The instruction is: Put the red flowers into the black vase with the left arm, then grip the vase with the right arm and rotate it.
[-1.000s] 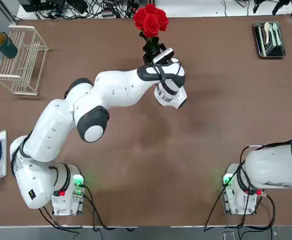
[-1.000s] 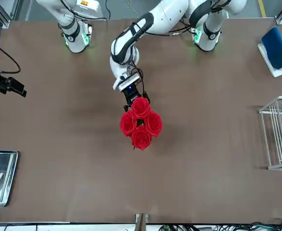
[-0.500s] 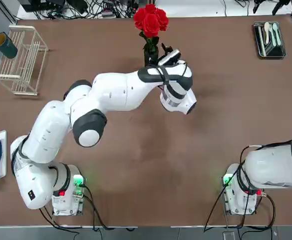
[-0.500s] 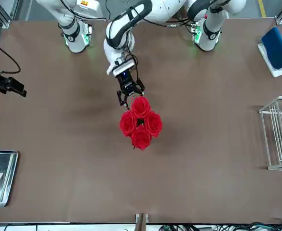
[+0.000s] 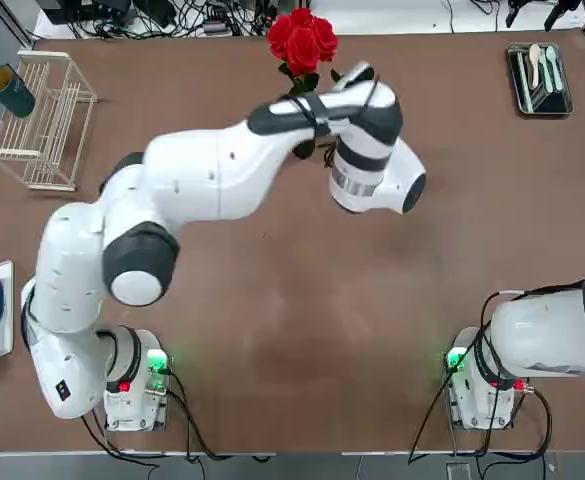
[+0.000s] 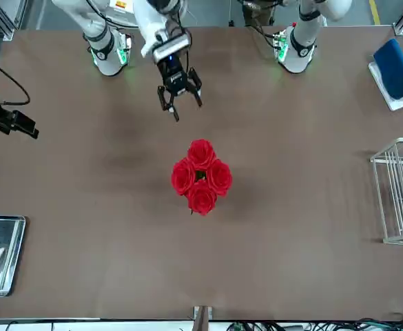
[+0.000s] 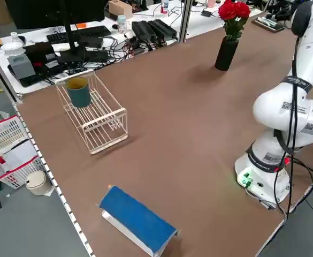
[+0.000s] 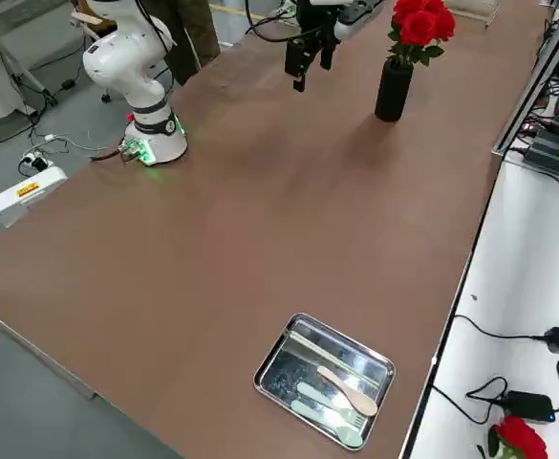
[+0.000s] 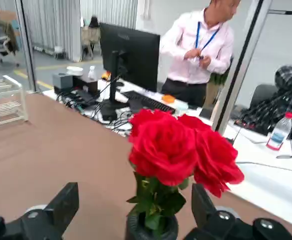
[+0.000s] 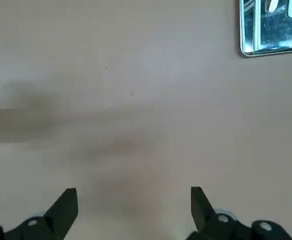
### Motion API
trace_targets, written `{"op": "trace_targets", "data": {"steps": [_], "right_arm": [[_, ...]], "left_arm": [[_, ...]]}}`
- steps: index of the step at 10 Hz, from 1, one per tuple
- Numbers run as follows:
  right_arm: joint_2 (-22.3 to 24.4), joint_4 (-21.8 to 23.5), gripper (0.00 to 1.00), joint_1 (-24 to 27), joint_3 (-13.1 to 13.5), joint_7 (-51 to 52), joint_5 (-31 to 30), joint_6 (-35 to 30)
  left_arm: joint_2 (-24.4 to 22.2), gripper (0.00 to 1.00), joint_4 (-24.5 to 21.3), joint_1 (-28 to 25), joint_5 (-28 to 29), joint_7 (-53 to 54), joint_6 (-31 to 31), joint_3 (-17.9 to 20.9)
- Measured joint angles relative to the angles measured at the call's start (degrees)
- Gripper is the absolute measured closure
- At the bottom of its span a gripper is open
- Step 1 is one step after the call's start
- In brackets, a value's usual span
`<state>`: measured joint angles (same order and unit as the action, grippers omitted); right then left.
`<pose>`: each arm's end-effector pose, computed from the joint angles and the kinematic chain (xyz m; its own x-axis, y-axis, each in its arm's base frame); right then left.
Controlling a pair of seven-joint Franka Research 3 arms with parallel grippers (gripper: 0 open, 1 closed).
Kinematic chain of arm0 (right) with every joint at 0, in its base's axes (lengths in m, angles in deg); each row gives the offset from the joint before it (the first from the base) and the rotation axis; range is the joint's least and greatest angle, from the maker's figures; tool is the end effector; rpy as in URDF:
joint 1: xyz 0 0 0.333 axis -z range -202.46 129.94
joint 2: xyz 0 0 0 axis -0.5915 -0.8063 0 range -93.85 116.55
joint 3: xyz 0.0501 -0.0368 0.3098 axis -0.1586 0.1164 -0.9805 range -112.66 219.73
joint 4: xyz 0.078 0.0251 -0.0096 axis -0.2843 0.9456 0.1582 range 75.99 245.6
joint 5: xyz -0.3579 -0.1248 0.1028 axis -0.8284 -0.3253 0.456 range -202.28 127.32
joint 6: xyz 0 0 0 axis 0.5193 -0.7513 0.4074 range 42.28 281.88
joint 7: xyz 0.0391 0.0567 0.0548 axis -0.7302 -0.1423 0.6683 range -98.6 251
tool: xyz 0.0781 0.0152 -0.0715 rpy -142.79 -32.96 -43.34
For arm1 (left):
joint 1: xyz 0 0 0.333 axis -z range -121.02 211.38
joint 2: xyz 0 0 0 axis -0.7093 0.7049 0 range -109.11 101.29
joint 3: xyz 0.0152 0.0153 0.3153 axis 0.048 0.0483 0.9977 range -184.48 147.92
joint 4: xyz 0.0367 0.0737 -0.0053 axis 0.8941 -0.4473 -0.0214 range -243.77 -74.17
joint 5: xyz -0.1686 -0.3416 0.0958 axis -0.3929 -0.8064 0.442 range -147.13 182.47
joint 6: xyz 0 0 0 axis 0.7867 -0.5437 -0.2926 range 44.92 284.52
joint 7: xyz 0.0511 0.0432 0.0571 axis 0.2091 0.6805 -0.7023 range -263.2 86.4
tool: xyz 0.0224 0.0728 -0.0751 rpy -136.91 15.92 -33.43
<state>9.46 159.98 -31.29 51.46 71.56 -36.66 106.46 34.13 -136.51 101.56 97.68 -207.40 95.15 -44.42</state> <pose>0.5614 -0.0272 0.5997 0.9898 -0.1308 -0.0568 -0.1316 -0.9912 -0.0110 0.3091 -0.6412 0.4555 0.2349 0.2976 0.9254 0.5417 -0.8305 0.1296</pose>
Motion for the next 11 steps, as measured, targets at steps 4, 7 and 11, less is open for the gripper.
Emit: {"op": "trace_targets", "data": {"steps": [4,7,11], "right_arm": [[-0.24,0.87,0.00,-2.59,-0.63,-0.07,0.12,2.51],[-2.04,3.75,0.00,-4.99,-0.95,-0.39,4.15,6.62],[-7.72,4.06,0.00,-5.97,-4.12,-2.62,10.81,11.47]], "left_arm": [[-8.87,0.00,-0.09,-5.77,-6.88,10.02,-0.49,0.30],[-14.54,0.00,-0.12,-15.23,-13.72,16.27,0.78,0.29],[-19.57,0.00,-0.77,-33.80,-25.09,28.05,5.60,0.26]]}}
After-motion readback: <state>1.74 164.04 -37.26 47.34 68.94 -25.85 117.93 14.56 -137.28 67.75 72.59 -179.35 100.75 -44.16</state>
